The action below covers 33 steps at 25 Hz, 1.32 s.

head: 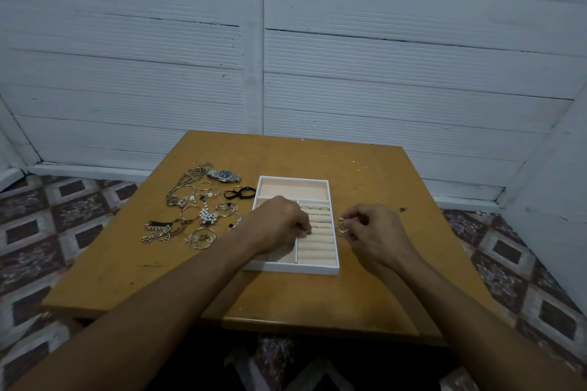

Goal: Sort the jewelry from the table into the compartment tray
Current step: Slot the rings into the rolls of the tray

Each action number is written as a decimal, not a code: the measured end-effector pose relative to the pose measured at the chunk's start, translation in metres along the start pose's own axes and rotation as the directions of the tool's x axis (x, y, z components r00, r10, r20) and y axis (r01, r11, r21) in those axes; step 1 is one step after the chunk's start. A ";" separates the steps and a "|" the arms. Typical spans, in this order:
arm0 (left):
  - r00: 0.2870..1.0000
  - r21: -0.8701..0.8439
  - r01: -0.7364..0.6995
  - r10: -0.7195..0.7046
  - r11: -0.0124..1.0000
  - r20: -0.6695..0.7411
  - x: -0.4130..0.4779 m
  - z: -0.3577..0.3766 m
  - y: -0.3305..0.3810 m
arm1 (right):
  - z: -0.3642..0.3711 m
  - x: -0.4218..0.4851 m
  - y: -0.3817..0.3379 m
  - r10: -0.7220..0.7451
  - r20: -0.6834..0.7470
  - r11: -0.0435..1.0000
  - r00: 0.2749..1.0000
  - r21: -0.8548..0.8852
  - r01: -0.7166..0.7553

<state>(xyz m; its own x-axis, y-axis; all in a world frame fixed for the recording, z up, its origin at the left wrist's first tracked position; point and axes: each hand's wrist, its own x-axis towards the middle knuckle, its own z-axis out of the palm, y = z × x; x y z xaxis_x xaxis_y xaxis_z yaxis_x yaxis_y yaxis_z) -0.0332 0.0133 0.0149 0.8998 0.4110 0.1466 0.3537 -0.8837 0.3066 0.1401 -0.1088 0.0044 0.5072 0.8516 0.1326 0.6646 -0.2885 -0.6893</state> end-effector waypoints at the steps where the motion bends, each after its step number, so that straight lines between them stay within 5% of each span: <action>1: 1.000 0.008 -0.004 0.004 1.000 0.013 0.001 0.000 0.000 | 0.000 0.000 0.000 0.007 0.000 1.000 1.000 0.006 -0.007; 16: 1.000 0.247 -0.009 0.006 0.969 0.016 0.012 0.009 0.001 | 0.009 0.001 -0.008 -0.070 0.004 0.997 0.998 -0.026 0.070; 33: 0.956 0.016 0.063 -0.055 0.998 -0.287 -0.025 0.012 -0.016 | 0.025 -0.003 -0.007 -0.328 0.059 0.894 0.943 -0.303 0.330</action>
<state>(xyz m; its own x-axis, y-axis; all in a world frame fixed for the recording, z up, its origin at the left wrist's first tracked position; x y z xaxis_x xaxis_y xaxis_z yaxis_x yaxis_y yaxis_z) -0.0583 0.0145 -0.0049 0.7675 0.5064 0.3931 0.4134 -0.8596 0.3002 0.1201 -0.0980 -0.0090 0.2277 0.9234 0.3090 0.9278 -0.1094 -0.3568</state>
